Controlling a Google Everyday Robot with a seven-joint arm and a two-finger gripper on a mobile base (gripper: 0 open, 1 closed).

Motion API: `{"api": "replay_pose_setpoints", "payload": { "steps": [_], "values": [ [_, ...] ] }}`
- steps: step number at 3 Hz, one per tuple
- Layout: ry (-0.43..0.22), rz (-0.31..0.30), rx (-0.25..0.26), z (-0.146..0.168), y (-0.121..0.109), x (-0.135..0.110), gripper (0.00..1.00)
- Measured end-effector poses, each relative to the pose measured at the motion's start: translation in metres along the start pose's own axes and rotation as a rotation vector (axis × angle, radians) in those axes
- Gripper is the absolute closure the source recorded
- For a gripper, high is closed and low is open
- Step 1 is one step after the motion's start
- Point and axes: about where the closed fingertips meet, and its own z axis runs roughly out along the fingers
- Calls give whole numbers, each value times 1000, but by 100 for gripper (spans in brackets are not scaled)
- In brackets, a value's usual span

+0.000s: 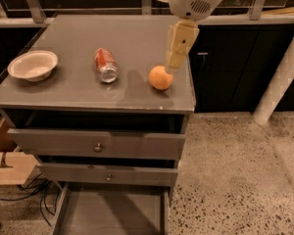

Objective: Place coke can into bottom drawer

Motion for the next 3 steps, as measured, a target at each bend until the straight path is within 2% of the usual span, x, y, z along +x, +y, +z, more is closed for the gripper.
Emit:
{"api": "replay_pose_setpoints", "payload": {
  "steps": [1, 2, 3],
  "values": [
    [-5, -53, 11, 27, -35, 0, 0],
    [-29, -97, 21, 43, -55, -3, 0],
    [-20, -108, 16, 45, -56, -4, 0]
  ]
}}
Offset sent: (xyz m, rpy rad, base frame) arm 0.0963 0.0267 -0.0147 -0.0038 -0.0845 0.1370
